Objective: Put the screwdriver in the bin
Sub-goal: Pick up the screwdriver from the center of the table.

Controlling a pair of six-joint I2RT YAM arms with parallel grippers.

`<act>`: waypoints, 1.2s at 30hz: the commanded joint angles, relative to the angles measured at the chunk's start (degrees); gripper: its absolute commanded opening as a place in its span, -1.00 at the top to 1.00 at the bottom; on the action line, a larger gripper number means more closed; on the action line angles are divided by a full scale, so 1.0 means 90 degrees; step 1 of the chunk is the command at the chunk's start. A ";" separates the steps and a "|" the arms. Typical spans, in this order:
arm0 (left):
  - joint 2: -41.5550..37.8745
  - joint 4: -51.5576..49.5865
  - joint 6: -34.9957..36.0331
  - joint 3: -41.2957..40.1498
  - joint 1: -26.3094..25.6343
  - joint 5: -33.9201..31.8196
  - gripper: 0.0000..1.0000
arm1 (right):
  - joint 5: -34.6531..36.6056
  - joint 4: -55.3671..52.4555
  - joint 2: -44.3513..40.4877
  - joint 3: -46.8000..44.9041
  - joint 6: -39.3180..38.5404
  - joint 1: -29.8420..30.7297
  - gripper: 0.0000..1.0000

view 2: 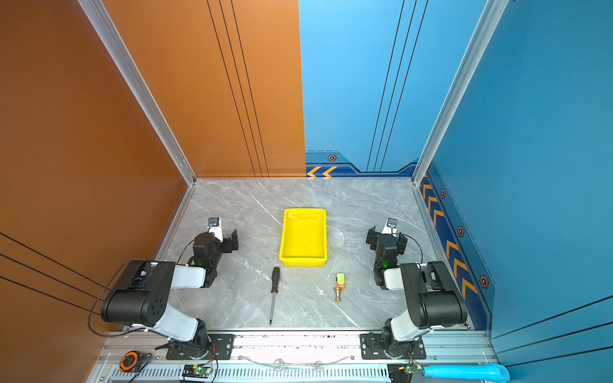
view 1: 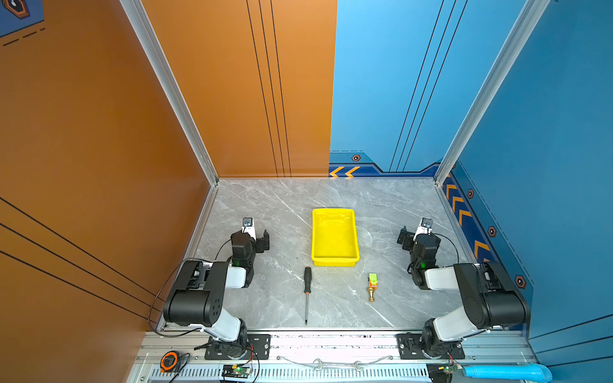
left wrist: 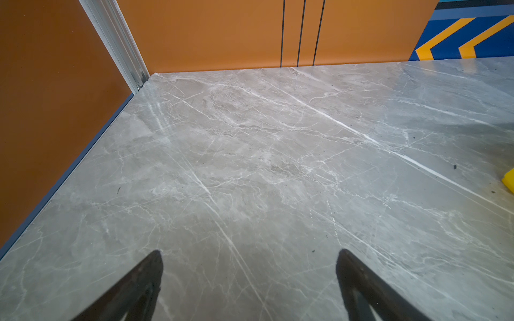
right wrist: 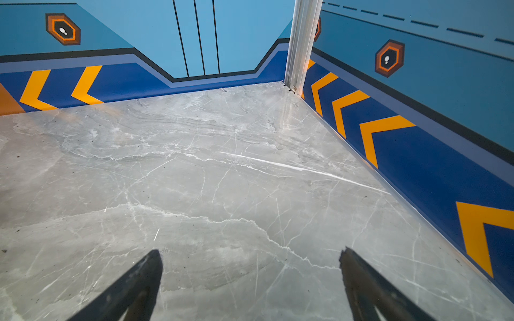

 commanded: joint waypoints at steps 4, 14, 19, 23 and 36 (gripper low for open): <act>0.0079 0.0083 0.0101 0.0145 0.0043 0.0134 -0.96 | -0.0031 0.0038 0.0070 0.0081 -0.0016 -0.0031 -1.00; -0.1900 -0.4160 -0.0940 0.1399 -0.0130 -0.0711 -0.96 | 0.0320 -0.1348 -0.1563 0.0146 -0.0158 0.0177 -1.00; -0.2795 -0.7366 -0.2137 0.2664 -0.1110 -0.1548 -0.96 | 0.0729 -0.3673 -0.3092 0.0801 0.0815 0.0443 -1.00; -0.2767 -0.9775 -0.3044 0.3758 -0.2182 -0.1905 -0.96 | 0.0878 -0.6737 -0.3487 0.2123 0.1810 0.0825 -1.00; -0.2157 -1.2157 -0.5141 0.4141 -0.4841 -0.1046 -0.96 | -0.0089 -0.9028 -0.3280 0.3438 0.1745 0.3295 -0.99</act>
